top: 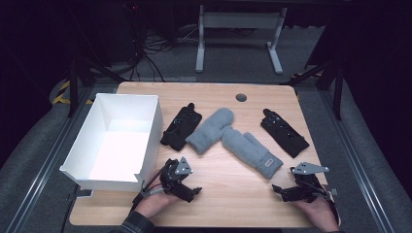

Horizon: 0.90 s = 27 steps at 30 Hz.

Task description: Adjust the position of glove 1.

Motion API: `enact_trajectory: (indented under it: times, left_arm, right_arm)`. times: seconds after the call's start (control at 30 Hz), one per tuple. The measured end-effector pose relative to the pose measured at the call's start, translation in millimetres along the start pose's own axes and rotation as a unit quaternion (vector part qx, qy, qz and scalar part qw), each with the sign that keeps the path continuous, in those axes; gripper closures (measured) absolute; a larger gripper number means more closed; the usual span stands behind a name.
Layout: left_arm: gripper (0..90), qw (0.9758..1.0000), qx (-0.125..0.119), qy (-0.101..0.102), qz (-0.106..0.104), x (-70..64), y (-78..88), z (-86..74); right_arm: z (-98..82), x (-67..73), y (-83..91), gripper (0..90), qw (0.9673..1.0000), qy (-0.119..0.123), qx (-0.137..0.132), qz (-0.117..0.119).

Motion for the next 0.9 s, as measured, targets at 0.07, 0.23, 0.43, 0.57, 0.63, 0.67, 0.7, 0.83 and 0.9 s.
enact_trajectory:
  times: [0.07,0.23,0.43,0.57,0.63,0.67,0.7,0.83,0.9]
  left_arm:
    - [0.0,1.0,0.0,0.0,0.0,0.0,0.0,0.0]
    - [0.0,1.0,0.0,-0.002,0.0,0.3,0.0,0.2]
    - [0.0,1.0,-0.001,-0.004,-0.004,1.3,0.3,-0.3]
    - [0.0,1.0,-0.001,-0.006,-0.004,1.7,0.3,-0.1]
    - [0.0,1.0,-0.001,-0.005,-0.004,1.6,0.3,-0.2]
    - [0.0,1.0,-0.001,-0.005,-0.004,1.6,0.4,-0.3]
    - [0.0,1.0,-0.001,-0.005,-0.004,1.6,0.4,-0.3]
    - [0.0,1.0,-0.001,-0.002,-0.002,1.5,-0.1,0.3]
    - [0.0,1.0,0.0,-0.002,-0.001,1.6,-0.2,0.6]
  right_arm:
    - [0.4,-0.9,0.2,0.2,1.0,0.0,0.001,0.004]
    - [4.5,-5.2,5.3,5.9,1.0,0.0,-0.002,0.001]
    - [18.0,-12.9,15.3,28.7,0.9996,0.0,-0.028,-0.007]
    - [30.0,-15.3,17.6,48.2,0.9993,0.002,-0.036,0.007]
    - [37.4,-16.1,15.9,59.9,0.9991,0.005,-0.036,0.022]
    - [40.7,-16.2,14.3,65.6,0.9989,0.007,-0.035,0.029]
    - [40.7,-16.2,14.3,65.6,0.9989,0.007,-0.035,0.029]
    - [53.3,-15.3,4.2,85.7,0.9985,0.026,-0.031,0.035]
    - [58.0,-15.2,-0.3,89.6,0.9984,0.036,-0.029,0.034]
Point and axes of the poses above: each handheld gripper's, and its own axes: y roughly backward along the jaws, z roughly out of its top, x roughly to its left, the point moved 2 cm from there along -y, roughly forward along the jaws, and after that the axes turned 10 degrees about -z, right-handed, at the moved point
